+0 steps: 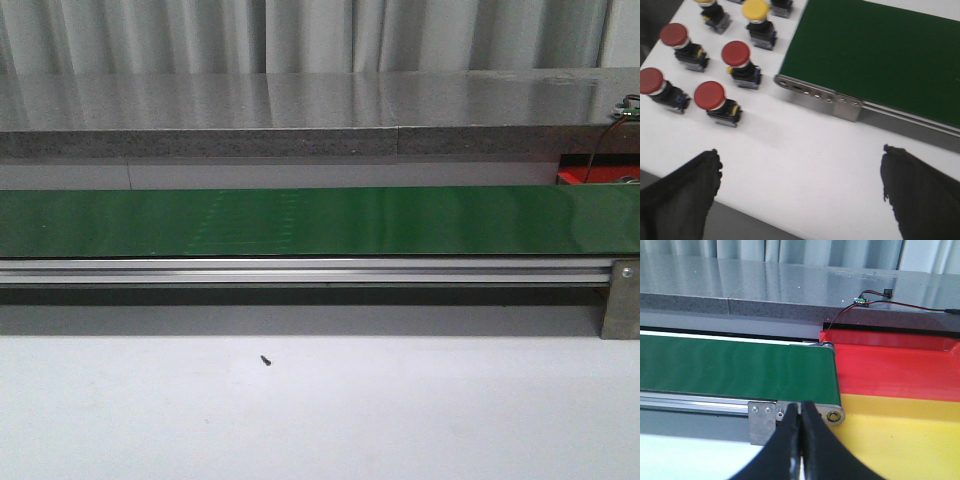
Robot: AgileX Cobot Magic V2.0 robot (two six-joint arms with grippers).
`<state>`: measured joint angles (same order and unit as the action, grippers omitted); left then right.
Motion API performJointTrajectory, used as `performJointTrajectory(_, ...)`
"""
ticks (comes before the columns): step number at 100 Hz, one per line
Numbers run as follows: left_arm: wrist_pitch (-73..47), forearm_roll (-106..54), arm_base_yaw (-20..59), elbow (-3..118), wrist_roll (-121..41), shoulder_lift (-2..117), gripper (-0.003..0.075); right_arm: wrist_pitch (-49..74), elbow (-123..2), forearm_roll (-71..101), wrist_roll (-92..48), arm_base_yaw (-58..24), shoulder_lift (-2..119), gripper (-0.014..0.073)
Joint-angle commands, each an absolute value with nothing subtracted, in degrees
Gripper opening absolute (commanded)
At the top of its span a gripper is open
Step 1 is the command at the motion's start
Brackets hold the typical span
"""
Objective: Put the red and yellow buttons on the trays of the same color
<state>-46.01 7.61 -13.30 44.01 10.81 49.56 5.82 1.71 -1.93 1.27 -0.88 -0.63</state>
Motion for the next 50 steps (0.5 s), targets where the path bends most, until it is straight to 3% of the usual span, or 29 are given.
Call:
performJointTrajectory(1, -40.73, 8.7, -17.88, 46.76, 11.65, 52.8, 0.0629, 0.98, 0.61, -1.93, 1.13, -0.89, -1.64, -0.0068)
performJointTrajectory(23, -35.17, 8.36, -28.66, 47.17, 11.65, 61.73, 0.0629, 0.98, 0.61, -1.93, 1.13, -0.89, -1.64, -0.0068)
performJointTrajectory(50, -31.1, 8.59, -30.84, 50.44, 11.65, 74.16, 0.0629, 0.98, 0.61, -1.93, 1.13, -0.89, -1.64, -0.0068)
